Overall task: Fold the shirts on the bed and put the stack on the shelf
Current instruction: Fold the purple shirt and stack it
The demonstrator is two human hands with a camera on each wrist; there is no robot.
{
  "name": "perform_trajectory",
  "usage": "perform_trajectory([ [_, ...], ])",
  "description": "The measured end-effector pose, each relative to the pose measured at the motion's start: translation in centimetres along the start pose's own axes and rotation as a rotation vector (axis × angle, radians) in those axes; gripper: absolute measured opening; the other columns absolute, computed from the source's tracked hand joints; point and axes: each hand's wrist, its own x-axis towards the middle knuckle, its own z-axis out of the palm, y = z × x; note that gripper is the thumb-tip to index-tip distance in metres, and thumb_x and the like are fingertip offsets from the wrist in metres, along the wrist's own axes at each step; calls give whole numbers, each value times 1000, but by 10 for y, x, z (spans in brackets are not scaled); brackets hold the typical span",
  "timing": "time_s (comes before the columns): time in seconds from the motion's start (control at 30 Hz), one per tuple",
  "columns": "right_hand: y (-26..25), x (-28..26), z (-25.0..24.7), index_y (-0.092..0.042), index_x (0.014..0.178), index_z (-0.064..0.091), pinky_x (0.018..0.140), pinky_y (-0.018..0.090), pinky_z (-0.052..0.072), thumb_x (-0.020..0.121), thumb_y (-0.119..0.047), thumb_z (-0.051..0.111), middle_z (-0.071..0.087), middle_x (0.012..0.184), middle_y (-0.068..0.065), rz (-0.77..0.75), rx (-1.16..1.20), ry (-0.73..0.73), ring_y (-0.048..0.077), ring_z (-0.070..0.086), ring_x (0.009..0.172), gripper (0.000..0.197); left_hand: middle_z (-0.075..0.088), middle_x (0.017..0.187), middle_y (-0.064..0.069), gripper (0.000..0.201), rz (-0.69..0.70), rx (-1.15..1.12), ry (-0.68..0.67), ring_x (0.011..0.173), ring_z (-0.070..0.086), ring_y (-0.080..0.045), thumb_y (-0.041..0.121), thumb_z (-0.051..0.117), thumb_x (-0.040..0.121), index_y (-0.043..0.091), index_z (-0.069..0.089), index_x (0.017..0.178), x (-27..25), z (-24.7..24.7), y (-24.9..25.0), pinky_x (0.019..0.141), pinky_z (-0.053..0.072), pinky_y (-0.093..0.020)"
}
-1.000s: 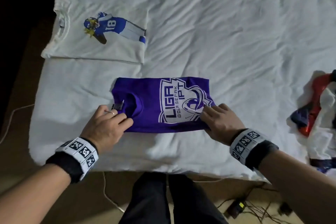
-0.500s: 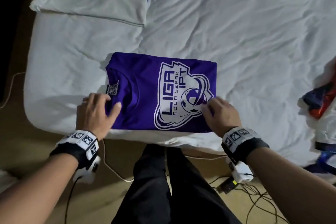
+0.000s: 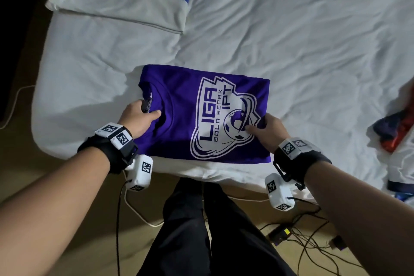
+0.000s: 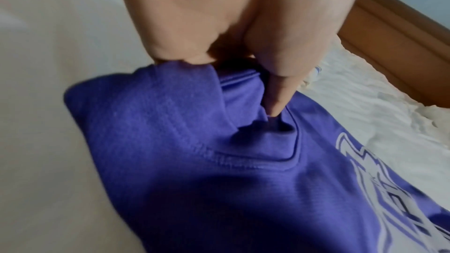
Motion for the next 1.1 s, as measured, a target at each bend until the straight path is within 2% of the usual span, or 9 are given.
perform_trajectory([
  [0.17,-16,-15,-5,-20,101,52,76,28,42,90,-21,67,63,96,-4,-167,14,109,19,59,86,18,67,95,-19,22,149,-86,105,87,61,-38,14,72,87,1,60,100,-7,-12,11,81,48,-42],
  [0.27,-42,-18,-12,-19,104,53,77,30,44,92,-21,63,65,98,-3,-231,19,162,21,60,88,16,66,97,-17,21,229,-131,155,88,59,-34,10,71,88,4,61,106,-11,-33,27,76,43,-34],
  [0.43,-119,-8,-24,-18,117,55,82,28,43,94,-19,60,65,104,-3,-329,53,191,20,60,94,24,65,91,-16,15,324,-188,265,83,58,-33,8,70,89,4,60,100,5,-93,55,68,38,-28],
  [0.53,-178,6,-23,-17,117,57,80,25,40,93,-18,61,65,102,-4,-392,68,226,19,59,92,24,66,92,-6,17,368,-224,312,80,58,-21,10,69,91,6,61,105,27,-143,69,65,40,-17],
  [0.67,-258,33,-10,-17,122,56,79,27,41,93,-18,62,65,102,-3,-426,81,286,20,59,93,30,58,81,12,16,423,-226,357,70,52,4,10,69,91,16,57,100,78,-211,87,65,39,-9],
  [0.8,-332,68,12,-17,122,56,77,24,39,93,-18,61,64,101,-3,-434,110,338,19,57,91,29,58,86,7,20,503,-190,348,72,52,-5,9,70,90,10,60,107,149,-274,99,64,33,0],
  [0.9,-375,102,26,-18,119,56,66,13,40,94,-17,60,62,97,-8,-417,156,369,13,58,84,25,55,82,11,17,546,-161,326,70,53,7,10,69,91,12,56,102,203,-302,102,62,34,-2],
  [1.0,-397,137,39,-17,116,56,60,1,37,94,-17,61,62,93,-10,-397,201,397,0,57,76,23,54,80,9,17,551,-186,310,66,51,9,11,68,92,10,54,101,247,-306,99,60,36,-4],
  [1.1,-399,168,51,-19,115,57,64,5,39,94,-20,62,65,97,-9,-353,206,402,8,59,82,21,56,84,11,17,532,-238,291,68,53,9,11,68,92,15,55,102,284,-295,87,62,37,-4],
])
